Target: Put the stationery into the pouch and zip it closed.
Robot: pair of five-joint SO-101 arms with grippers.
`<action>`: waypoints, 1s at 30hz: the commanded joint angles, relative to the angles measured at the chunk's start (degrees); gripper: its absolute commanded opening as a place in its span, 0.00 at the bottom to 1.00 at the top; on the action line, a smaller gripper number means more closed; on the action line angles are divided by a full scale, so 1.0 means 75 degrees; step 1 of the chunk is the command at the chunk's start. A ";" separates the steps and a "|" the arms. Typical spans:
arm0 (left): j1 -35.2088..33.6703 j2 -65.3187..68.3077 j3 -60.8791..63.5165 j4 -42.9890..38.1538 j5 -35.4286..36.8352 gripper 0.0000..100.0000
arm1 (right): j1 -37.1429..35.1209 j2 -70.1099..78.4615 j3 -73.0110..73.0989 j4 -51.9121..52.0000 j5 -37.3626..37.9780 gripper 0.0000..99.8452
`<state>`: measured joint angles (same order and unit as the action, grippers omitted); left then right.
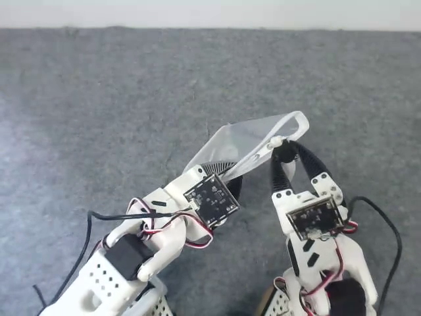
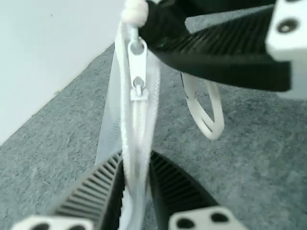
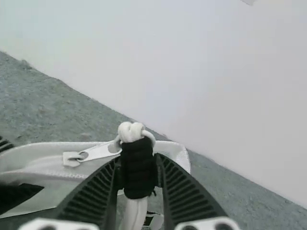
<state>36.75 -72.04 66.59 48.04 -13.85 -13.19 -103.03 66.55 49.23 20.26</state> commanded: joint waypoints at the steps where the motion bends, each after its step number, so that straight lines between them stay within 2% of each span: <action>1: -0.0035 -0.0012 0.0135 0.0035 -0.0023 0.01 | 0.0545 -0.0076 0.0000 -0.0651 -0.0105 0.01; 9: -0.0035 -0.0012 0.0135 0.0035 -0.0023 0.01 | 0.0604 -0.0064 0.0059 -0.0709 -0.0047 0.01; 15: -0.0082 -0.0012 0.0135 0.0035 -0.0023 0.01 | 0.1026 -0.0006 0.0082 -0.0862 -0.0070 0.01; 30: -0.0082 -0.0012 0.0147 0.0047 -0.0012 0.01 | 0.1811 0.1881 0.0012 -0.1881 -0.0094 0.01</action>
<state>36.75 -72.04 66.68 47.96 -13.85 -3.78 -90.55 68.31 37.80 20.26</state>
